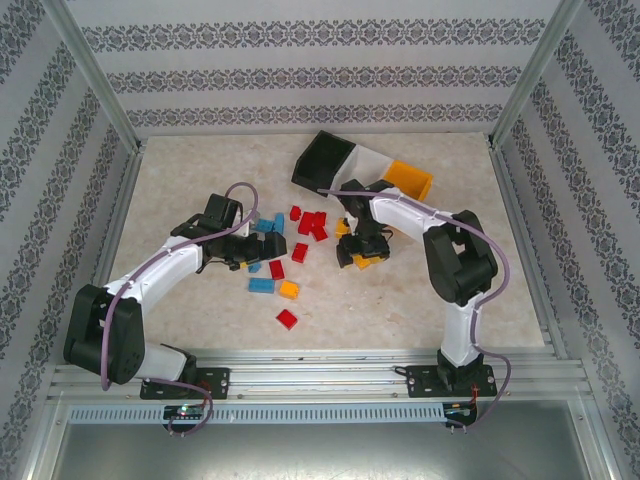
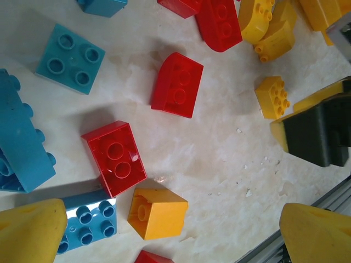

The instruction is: Sort the legos into containers by color

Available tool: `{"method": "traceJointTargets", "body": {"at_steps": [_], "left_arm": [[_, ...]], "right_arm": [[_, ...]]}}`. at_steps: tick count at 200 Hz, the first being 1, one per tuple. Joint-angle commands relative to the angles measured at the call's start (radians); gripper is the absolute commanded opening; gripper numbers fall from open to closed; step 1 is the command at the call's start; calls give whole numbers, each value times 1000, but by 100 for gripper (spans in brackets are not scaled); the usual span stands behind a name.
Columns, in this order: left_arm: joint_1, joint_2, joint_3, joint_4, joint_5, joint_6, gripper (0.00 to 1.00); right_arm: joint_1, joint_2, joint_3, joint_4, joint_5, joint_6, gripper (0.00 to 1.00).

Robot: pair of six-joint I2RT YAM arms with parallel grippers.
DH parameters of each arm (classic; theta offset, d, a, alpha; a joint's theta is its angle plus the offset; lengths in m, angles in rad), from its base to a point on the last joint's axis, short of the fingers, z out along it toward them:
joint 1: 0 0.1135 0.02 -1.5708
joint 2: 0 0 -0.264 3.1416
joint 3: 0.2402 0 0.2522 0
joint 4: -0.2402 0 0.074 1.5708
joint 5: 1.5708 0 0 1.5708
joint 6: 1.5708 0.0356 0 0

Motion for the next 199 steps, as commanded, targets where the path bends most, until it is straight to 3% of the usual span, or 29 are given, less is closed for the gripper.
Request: {"method": "traceJointTargets", "body": {"at_steps": [1, 111, 166, 199], "left_arm": [[-9, -21, -10, -4, -22, -6, 100], [-9, -4, -7, -12, -30, 11, 100], [-9, 10, -2, -15, -28, 14, 100], [-9, 10, -1, -14, -29, 16, 100]], "right_arm": [[-10, 38, 47, 1, 24, -18, 71], [-23, 119, 104, -7, 52, -4, 60], [-22, 130, 124, -10, 61, 10, 36], [-22, 129, 129, -15, 64, 9, 28]]}}
